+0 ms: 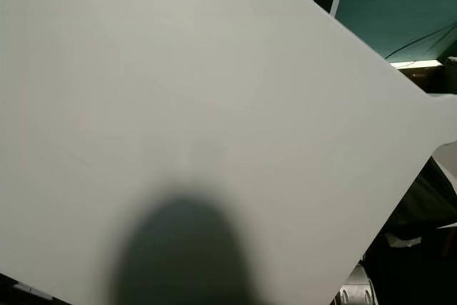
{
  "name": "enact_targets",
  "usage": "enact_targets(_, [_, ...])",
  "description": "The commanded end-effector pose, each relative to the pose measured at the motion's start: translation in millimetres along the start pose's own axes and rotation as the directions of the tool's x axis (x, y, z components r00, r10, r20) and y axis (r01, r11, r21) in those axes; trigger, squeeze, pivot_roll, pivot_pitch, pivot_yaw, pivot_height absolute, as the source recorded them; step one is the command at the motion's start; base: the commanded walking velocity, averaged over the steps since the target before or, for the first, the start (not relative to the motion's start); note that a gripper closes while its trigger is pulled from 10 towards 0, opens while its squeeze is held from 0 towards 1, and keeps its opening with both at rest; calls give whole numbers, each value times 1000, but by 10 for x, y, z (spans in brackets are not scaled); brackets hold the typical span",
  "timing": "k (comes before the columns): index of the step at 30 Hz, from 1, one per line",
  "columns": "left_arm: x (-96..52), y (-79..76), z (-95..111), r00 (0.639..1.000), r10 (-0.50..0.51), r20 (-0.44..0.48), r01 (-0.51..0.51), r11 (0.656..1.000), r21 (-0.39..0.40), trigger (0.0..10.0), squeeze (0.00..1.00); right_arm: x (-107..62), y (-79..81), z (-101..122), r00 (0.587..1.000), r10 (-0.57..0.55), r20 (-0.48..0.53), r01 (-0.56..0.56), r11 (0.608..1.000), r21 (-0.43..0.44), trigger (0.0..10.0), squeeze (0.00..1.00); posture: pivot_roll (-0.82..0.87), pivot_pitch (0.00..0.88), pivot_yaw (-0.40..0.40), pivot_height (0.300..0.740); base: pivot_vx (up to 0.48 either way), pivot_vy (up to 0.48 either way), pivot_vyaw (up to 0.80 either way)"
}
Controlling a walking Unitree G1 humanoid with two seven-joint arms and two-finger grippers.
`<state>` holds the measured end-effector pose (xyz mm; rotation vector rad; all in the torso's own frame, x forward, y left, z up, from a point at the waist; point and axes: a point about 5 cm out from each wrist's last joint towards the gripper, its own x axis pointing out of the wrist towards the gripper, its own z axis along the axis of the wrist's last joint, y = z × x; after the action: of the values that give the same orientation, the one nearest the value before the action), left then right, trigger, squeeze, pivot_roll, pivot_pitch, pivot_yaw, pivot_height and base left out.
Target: Building children table
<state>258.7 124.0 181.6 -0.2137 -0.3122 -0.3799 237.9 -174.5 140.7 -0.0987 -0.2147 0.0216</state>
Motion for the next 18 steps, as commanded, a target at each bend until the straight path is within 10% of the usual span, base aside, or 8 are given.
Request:
enact_targets(1, [35, -8, 124, 997, 62, 48, -63, 998, 16, 10000, 0, 18, 52, 20, 1000, 16, 8, -16, 1000, 8, 10000, 0, 51, 0, 32, 740, 270, 0, 0])
enact_targets(18, [32, -21, 150, 997, 53, 58, -55, 998, 17, 10000, 0, 25, 68, 21, 1000, 15, 8, -15, 1000, 12, 10000, 0, 52, 0, 39, 740, 15, 0, 0])
